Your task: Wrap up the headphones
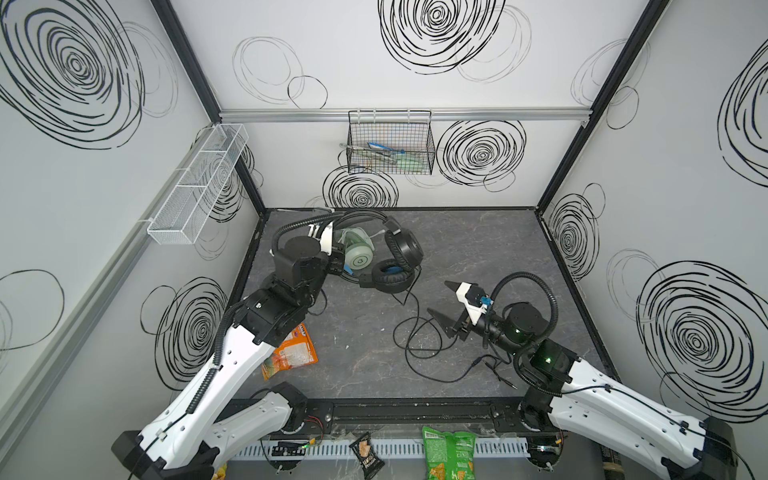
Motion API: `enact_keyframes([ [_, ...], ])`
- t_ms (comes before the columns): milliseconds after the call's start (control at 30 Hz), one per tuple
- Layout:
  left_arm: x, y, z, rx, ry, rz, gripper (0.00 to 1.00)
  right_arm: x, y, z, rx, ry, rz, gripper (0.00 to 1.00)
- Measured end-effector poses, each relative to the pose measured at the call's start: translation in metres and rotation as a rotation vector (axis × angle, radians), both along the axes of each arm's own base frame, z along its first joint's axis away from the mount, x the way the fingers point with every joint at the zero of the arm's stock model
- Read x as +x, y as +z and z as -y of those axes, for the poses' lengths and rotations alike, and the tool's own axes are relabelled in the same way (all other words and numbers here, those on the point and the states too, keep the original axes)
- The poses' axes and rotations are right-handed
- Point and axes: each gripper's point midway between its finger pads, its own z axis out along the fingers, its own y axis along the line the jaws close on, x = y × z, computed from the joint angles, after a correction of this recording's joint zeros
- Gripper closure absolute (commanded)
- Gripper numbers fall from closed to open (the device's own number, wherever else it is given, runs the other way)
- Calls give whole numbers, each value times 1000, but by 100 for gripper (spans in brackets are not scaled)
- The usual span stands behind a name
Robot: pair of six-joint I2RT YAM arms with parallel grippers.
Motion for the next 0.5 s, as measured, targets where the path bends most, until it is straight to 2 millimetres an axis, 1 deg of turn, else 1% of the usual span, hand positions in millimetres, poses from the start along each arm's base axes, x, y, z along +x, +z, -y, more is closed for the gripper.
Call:
enact_keyframes([
  [100,-4,11,3,-41,-25,2,100,-9,-12,-8,14,73,-10,17],
  [233,-9,28,8,-96,-62,15,100,-15,-15,-16,29,125,-5,16],
  [367,-14,42,14,-153,-99,28,100,-12,-10,-23,54,142,20,16],
  [500,-19,46,18,-196,-128,17,100,-7,-15,-30,54,146,24,17],
])
